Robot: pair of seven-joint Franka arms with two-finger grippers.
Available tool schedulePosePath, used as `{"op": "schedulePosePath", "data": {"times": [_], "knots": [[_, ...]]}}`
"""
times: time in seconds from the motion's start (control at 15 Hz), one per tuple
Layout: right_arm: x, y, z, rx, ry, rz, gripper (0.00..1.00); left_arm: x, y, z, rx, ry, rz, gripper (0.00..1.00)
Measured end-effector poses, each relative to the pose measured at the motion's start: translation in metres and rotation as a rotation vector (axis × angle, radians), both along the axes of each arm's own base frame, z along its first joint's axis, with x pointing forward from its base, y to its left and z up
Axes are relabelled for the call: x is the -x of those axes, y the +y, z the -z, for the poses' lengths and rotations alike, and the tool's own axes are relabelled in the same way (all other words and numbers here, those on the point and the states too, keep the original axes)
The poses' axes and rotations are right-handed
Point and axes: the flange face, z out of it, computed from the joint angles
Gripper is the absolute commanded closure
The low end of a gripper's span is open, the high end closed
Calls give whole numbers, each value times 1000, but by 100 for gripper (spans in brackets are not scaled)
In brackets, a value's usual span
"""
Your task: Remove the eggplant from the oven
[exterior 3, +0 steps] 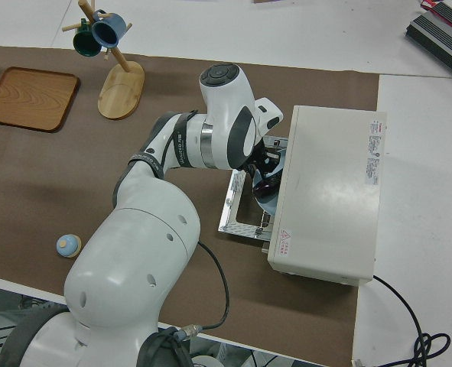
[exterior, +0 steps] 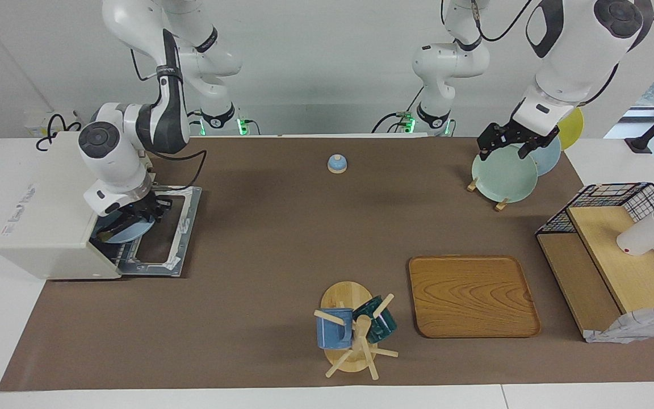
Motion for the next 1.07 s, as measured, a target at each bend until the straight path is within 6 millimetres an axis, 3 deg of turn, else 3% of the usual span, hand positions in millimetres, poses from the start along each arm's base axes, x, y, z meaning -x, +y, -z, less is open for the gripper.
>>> {"op": "schedulePosePath", "data": {"times": [0.07, 0.4, 0.53, 0.67, 0.8, 0.94, 1.07], "knots": [[1, 0, 1, -1, 1, -4, 100, 0, 0, 0, 0, 0, 0, 0], [3, 4, -14, -9, 5, -78, 100, 0, 0, 0, 0, 0, 0, 0], [1, 19, -23, -10, 32, -105, 100, 0, 0, 0, 0, 0, 0, 0], [-3, 64, -36, 0, 43, -133, 100, 0, 0, 0, 0, 0, 0, 0], [-2, 126, -46, 17, 43, -159, 100, 0, 0, 0, 0, 0, 0, 0], [6, 186, -53, 30, 38, -202, 100, 0, 0, 0, 0, 0, 0, 0], [15, 230, -58, 41, 20, -206, 100, 0, 0, 0, 0, 0, 0, 0]]}}
